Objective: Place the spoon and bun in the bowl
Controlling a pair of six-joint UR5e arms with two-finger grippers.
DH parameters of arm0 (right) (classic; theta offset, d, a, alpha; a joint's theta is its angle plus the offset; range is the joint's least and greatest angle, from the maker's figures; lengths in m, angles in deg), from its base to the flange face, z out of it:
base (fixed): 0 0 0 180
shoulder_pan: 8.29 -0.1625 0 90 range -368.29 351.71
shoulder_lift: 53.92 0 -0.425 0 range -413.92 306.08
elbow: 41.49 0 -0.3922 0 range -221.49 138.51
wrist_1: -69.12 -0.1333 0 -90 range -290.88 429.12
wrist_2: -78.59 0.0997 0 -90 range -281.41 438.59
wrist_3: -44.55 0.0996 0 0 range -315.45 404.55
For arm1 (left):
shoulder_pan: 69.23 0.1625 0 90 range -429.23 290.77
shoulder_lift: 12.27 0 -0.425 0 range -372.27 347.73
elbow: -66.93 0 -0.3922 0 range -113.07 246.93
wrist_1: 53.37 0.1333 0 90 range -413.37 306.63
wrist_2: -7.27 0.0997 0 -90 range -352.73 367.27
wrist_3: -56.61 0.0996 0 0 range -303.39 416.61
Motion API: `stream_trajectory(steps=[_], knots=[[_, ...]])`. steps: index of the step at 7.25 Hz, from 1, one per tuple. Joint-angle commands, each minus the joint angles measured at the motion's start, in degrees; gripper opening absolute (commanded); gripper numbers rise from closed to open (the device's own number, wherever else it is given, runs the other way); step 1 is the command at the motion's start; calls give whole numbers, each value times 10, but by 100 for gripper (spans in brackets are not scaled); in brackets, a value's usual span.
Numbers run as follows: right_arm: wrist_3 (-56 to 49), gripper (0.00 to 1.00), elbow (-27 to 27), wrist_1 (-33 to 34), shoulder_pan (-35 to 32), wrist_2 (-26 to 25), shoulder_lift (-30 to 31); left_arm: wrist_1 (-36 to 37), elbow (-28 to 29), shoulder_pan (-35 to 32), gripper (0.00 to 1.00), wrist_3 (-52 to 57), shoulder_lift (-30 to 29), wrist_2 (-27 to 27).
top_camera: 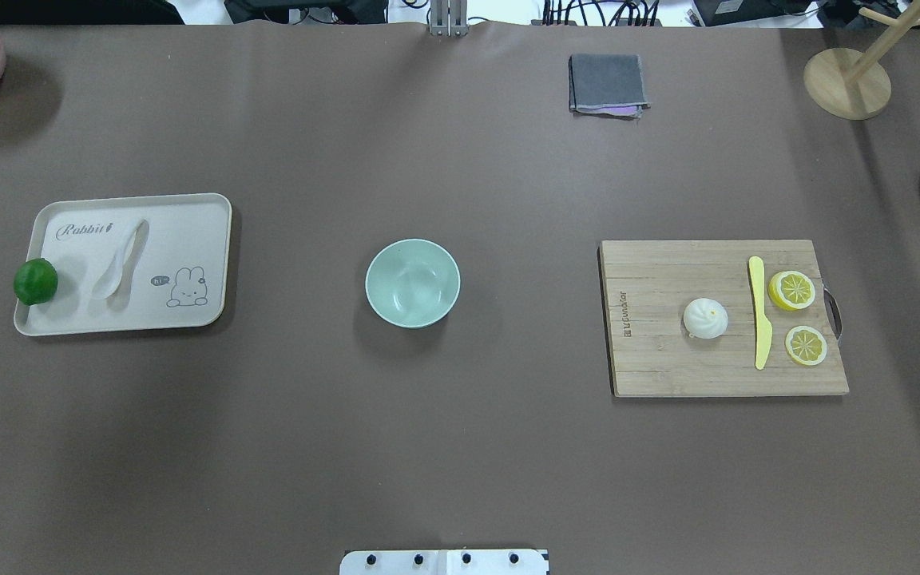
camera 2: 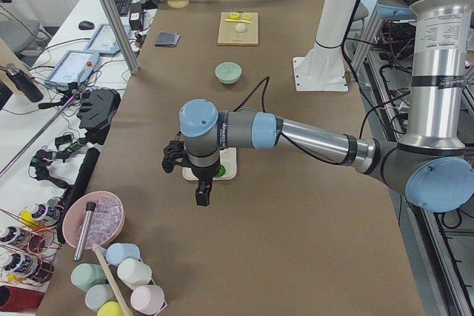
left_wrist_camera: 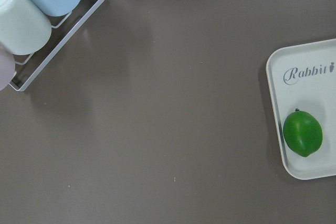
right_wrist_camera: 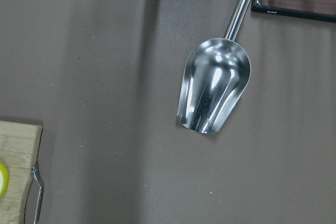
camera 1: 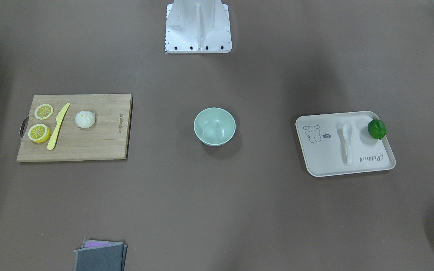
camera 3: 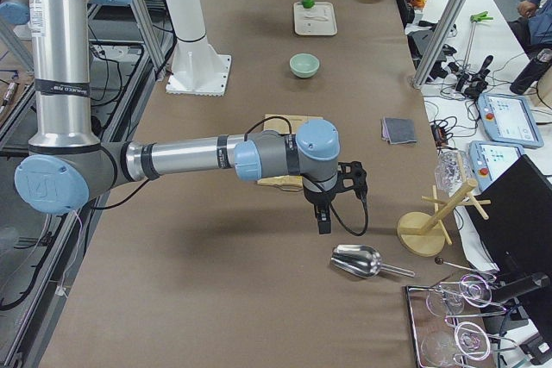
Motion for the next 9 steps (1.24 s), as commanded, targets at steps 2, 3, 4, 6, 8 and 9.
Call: stream_trajectory(steps=[2,3,4,6,8,9], knots=[[0,100,10,-1,1,6,-1,-8,1,-1,98,56,21,-5],[0,100,11,-1,1,9,1,-10,-6,-1,98,55,22,-6],[-1,100,10,-1,1,9,1,-9,-11,-2,98,55,21,1],[-1,100,11,-1,1,9,2,-9,-12,-1,98,55,15,0],[0,100,12,0,1,13,4,-18,-15,-3,98,57,21,-5],[0,100,16,-1,1,13,6,-48,-13,-2,98,55,22,-5]])
